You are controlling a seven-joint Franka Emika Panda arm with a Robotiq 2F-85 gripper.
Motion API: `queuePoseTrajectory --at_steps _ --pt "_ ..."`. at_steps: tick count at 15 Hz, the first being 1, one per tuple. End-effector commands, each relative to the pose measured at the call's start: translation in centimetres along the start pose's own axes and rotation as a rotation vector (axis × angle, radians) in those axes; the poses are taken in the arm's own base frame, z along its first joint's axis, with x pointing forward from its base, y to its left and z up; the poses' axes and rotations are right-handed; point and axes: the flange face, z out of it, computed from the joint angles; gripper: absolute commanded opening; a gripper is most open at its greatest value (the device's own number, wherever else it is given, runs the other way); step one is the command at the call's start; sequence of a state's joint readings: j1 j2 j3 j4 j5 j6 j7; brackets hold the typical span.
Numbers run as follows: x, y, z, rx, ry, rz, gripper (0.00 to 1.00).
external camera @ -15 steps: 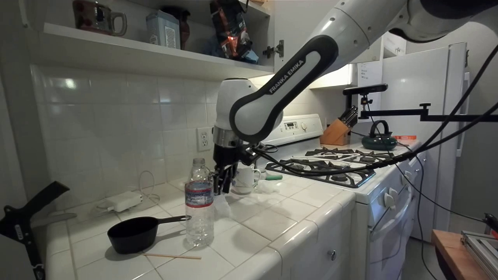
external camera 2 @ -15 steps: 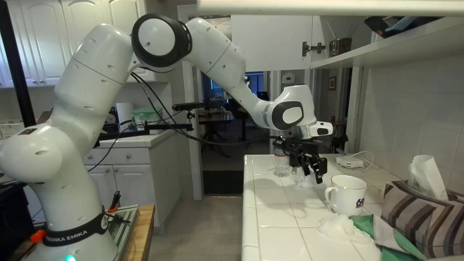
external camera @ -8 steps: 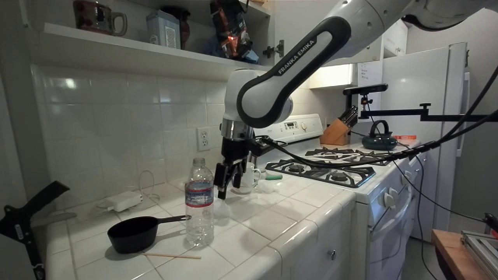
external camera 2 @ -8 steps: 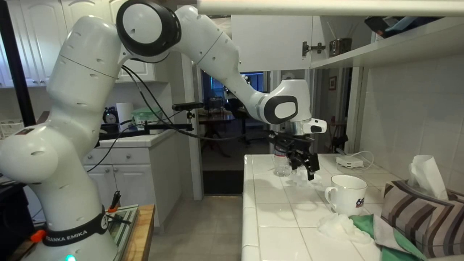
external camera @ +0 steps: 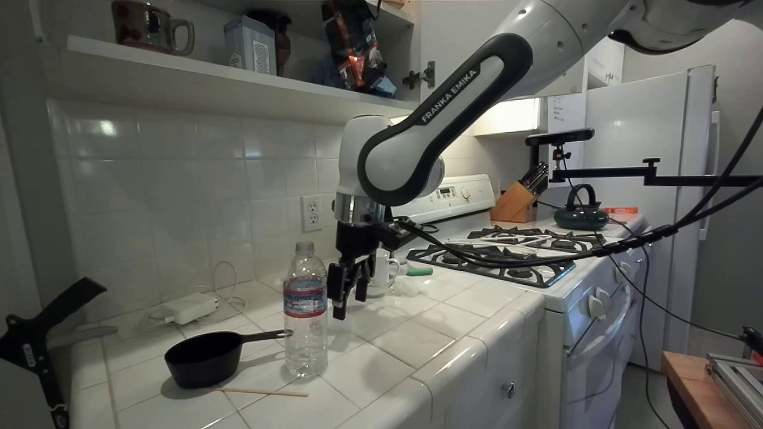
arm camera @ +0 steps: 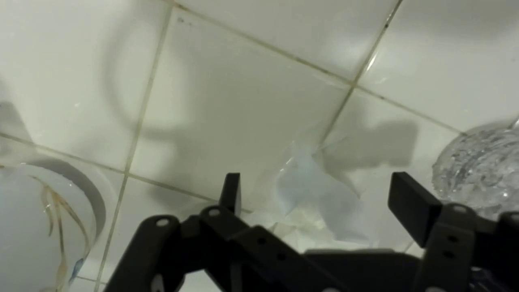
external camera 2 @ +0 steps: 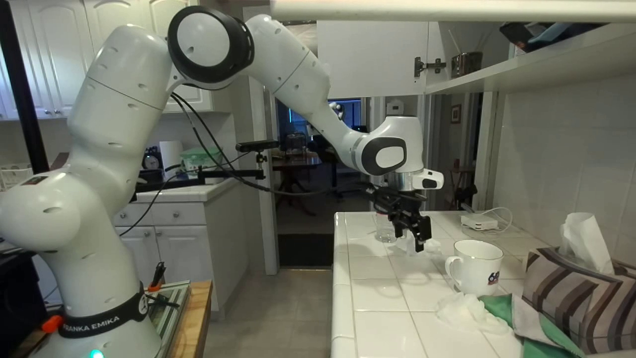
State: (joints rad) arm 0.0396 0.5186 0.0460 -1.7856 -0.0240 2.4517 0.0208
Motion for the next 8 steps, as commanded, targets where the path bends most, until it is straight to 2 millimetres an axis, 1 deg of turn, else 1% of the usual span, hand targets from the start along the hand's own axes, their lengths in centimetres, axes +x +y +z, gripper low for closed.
queuePoseTrajectory --at_steps 1,2,3,5,7,8 --pt "1.3 -1.1 0.3 0.011 0.027 -0.011 0.68" --pt "1.6 -1.4 0.3 0.011 0.03 -0.013 0.61" --pt "1.8 -1.6 0.4 0.009 0.036 -0.018 0.53" --pt "2.4 -1.9 0.6 0.007 0.04 -0.018 0.38" --pt "2.8 -1.9 0.7 0.006 0.044 -0.015 0.25" --pt "3.0 -1.8 0.9 0.002 0.044 -0.014 0.17"
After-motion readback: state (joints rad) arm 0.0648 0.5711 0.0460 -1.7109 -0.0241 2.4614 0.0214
